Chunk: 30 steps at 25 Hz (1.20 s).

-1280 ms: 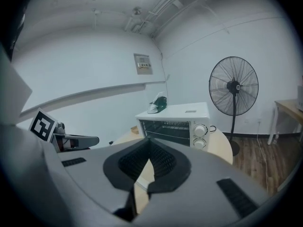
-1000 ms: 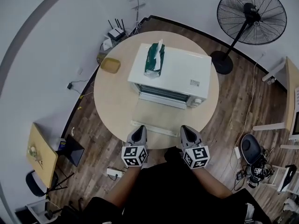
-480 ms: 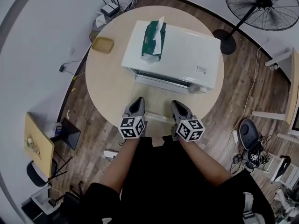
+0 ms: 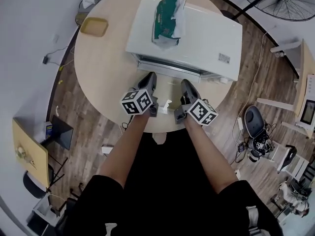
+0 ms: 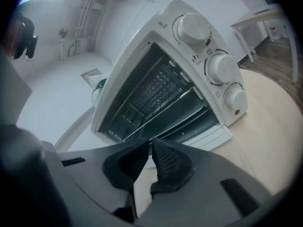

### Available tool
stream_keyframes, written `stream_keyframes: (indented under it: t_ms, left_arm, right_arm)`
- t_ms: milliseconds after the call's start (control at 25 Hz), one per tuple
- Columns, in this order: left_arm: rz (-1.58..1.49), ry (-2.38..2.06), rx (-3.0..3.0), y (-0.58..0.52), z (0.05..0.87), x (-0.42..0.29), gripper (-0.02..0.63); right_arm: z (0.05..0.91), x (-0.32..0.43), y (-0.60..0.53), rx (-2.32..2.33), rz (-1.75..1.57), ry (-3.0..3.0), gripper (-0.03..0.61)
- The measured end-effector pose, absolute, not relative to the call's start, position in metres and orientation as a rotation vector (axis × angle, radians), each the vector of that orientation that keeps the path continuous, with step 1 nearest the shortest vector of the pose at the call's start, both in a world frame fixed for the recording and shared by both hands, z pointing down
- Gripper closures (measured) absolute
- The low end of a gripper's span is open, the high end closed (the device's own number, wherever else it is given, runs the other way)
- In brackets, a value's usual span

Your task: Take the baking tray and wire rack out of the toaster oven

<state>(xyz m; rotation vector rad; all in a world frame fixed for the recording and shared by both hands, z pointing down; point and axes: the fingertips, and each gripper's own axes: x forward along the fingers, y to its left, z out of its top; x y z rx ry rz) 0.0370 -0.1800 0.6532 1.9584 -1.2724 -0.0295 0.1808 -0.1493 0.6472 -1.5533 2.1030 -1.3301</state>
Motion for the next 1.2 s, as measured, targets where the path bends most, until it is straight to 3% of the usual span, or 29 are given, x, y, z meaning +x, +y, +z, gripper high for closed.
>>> stream_keyframes:
  t_ms: [80, 200, 280, 520, 1200]
  left_arm:
    - [-0.079, -1.246, 1.923, -0.189, 0.660, 0.038, 0.577]
    - [-0.160, -1.209, 1.869, -0.203, 0.667, 0.038, 0.470]
    - [-0.183, -1.206, 1.840, -0.210, 0.673, 0.036, 0.442]
    - [-0.271, -1.178, 1.768, -0.229, 0.687, 0.042, 0.420]
    - [-0.377, -1.149, 1.572, -0.275, 0.709, 0.059, 0.416]
  right_arm:
    - [0.654, 0.184, -0.157, -1.555, -1.365, 2.021, 0.558]
    - [0.661, 0.182, -0.174, -1.506, -1.410, 1.905, 0.518]
    - [0.666, 0.181, -0.184, -1.477, -1.422, 1.851, 0.502]
    - [0.680, 0.188, -0.205, -1.476, -1.439, 1.753, 0.465]
    - [0.710, 0.194, -0.252, -1.441, -1.512, 1.582, 0.463]
